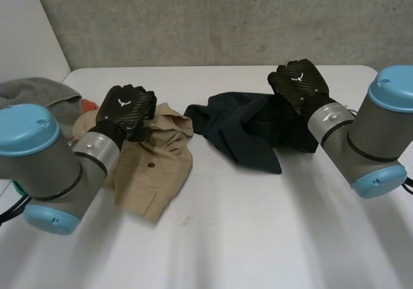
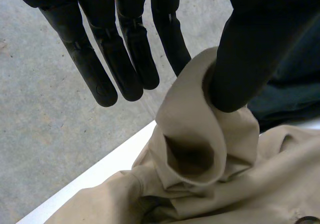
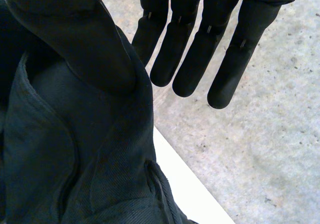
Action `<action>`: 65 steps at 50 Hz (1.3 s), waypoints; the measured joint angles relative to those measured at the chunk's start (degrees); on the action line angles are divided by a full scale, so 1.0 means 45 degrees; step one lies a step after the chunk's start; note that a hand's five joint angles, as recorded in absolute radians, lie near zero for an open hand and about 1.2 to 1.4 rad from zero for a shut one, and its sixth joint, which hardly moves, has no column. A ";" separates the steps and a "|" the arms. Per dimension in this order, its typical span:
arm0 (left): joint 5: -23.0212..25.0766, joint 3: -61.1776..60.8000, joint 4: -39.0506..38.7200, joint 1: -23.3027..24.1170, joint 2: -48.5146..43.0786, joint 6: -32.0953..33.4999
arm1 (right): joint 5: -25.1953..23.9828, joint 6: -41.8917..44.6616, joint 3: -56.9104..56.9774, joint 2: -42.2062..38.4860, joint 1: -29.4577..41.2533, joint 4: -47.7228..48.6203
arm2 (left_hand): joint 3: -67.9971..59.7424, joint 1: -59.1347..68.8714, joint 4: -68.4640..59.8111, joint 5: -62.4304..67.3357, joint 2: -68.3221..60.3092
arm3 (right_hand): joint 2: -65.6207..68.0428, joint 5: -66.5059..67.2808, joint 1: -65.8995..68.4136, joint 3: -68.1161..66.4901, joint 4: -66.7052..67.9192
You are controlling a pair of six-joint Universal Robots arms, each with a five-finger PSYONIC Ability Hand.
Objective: Fold the laundry.
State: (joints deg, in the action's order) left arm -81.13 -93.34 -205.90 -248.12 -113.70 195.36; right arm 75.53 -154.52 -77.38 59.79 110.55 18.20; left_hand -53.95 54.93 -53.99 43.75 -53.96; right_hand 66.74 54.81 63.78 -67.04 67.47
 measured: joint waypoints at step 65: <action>-0.1501 -0.1327 0.2405 -0.0287 0.3465 -0.1224 | 0.0951 -0.1017 -0.1255 0.3053 0.0856 -0.3275 | 0.9343 -0.9737 0.9421 -0.9102 0.9357 | -1.2159 -1.1553 -1.1411 1.2311 -1.2387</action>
State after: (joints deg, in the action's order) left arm -87.88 -99.31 -195.08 -249.41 -98.10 189.86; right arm 79.81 -159.09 -83.03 73.53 114.40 3.46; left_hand -11.91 11.11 -11.59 2.79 -11.86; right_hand 12.03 2.82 12.43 -11.64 11.73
